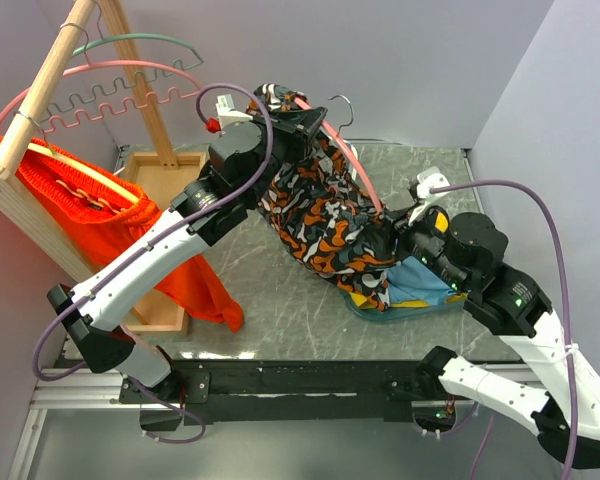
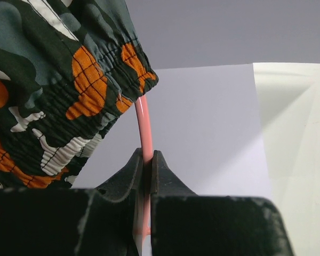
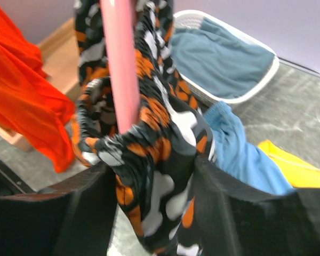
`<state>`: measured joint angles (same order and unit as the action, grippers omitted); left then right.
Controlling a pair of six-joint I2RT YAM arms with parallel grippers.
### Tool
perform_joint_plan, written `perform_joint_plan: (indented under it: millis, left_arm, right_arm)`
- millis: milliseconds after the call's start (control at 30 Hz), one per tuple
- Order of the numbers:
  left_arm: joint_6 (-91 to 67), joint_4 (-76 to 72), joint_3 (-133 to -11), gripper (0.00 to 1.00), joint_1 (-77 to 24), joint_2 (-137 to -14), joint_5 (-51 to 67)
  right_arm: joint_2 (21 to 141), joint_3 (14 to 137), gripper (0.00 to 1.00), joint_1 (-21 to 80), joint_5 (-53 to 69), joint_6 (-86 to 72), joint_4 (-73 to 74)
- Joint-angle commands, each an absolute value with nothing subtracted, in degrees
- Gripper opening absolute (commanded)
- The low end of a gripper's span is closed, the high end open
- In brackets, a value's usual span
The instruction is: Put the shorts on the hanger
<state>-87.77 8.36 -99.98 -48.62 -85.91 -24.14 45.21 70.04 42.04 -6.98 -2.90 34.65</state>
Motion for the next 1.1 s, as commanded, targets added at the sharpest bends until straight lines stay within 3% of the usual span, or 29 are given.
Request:
perform_joint_plan:
  millis: [0, 133, 167, 233, 267, 300, 467, 767, 933, 1067]
  left_arm:
    - [-88.6, 1.9, -100.5, 0.01, -48.7, -83.6, -21.8]
    - [-88.7, 1.1, -99.6, 0.01, -48.8, -83.3, -20.8]
    - [-88.7, 1.1, -99.4, 0.01, -48.8, -83.2, -20.8]
    - [-88.6, 1.1, -98.6, 0.01, -48.7, -83.1, -20.7]
    - [-88.2, 0.5, -98.1, 0.01, -48.7, -82.8, -20.7]
    - [-87.8, 0.4, -97.7, 0.01, -48.8, -82.6, -20.5]
    - [-84.2, -1.8, -94.5, 0.05, -48.8, -81.6, -18.5]
    - [-75.2, -4.6, -87.8, 0.46, -48.8, -78.4, -14.0]
    - [-71.7, -3.8, -86.9, 0.55, -49.0, -77.7, -10.1]
    - [-66.1, -1.7, -86.1, 0.71, -50.7, -76.1, -9.1]
  right_arm:
    - [46.1, 70.0, 0.55, 42.5, -4.1, -2.5, 27.9]
    - [47.4, 69.5, 0.43, 42.5, -4.5, -2.8, 27.2]
    - [47.4, 69.3, 0.31, 42.5, -5.1, -3.1, 26.8]
    - [46.9, 68.5, 0.17, 42.5, -6.1, -3.7, 26.1]
    - [46.7, 68.2, 0.05, 42.6, -6.4, -3.8, 25.8]
    - [46.2, 67.9, 0.00, 42.5, -7.2, -4.0, 25.4]
    - [42.5, 66.5, 0.00, 42.6, -9.0, -4.3, 24.4]
    - [38.2, 65.2, 0.00, 42.5, -6.8, -3.6, 25.3]
    - [37.3, 64.2, 0.00, 42.5, -6.5, -3.4, 24.7]
    - [37.7, 64.7, 0.00, 42.5, -6.1, -3.2, 25.1]
